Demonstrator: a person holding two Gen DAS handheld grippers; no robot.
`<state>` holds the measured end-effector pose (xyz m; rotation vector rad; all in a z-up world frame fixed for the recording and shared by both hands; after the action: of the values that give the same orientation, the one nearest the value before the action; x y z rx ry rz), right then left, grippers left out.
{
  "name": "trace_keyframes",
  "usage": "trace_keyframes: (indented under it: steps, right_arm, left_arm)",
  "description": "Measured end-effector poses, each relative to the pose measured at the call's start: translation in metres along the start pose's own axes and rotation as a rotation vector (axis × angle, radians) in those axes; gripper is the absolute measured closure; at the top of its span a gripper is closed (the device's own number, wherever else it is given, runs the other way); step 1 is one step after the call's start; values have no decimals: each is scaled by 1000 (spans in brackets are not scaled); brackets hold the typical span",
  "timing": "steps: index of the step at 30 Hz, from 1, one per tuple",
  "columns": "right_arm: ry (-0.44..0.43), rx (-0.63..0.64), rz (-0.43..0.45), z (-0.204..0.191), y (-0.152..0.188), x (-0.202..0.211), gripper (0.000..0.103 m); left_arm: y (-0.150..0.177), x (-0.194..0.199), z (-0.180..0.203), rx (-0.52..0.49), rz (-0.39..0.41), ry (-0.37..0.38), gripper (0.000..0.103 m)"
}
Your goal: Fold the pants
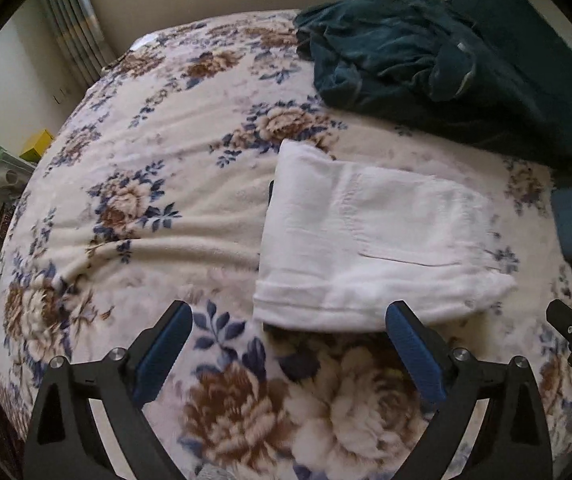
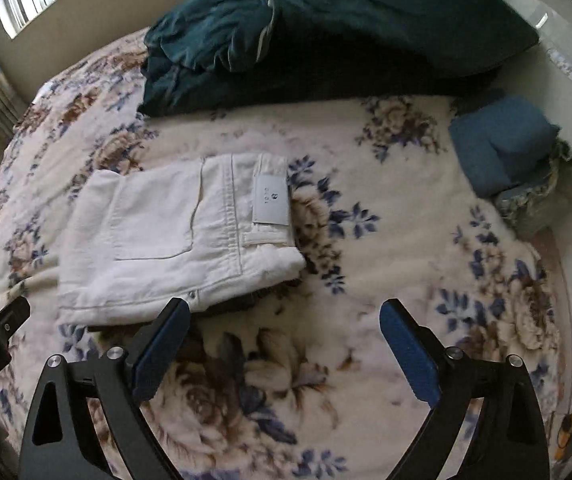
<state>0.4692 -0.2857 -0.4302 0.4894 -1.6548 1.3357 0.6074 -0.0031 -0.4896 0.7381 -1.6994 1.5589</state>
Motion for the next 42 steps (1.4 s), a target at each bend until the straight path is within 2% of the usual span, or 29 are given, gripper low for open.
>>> trace_keyframes:
  steps: [14, 17, 25, 26, 35, 42]
  right_arm:
    - [-81, 96, 167, 44, 10, 263, 5]
    - [-85, 116, 196, 50, 13, 320, 5]
    - [-117, 154, 291, 53, 20, 470, 5]
    - [-120, 158, 303, 53, 22, 487, 5]
    - [-142, 182, 402, 49, 46, 610, 5]
    - [-151, 188, 442, 49, 56, 654, 5]
  left_arm:
    - [16, 235, 16, 21, 106, -41, 4]
    - [16, 293, 18, 27, 154, -40, 4]
    - [13, 414, 12, 26, 262, 2, 4]
    - [13, 429, 9, 19, 280, -11, 4]
    - [31, 512, -12, 13, 344, -9, 4]
    - [45, 546, -16, 5, 369, -4, 4]
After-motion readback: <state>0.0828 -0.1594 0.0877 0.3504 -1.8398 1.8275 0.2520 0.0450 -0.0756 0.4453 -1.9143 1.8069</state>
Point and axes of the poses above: each gripper's, at about its wrist camera, not at the fingertips, and x roughly against the way its jaws point, z to its right, y to its underside, the point moved 8 cm from there along -x, roughly the way its jaws point, and after that the axes turned 10 degrees about z, right-handed, at the moved point
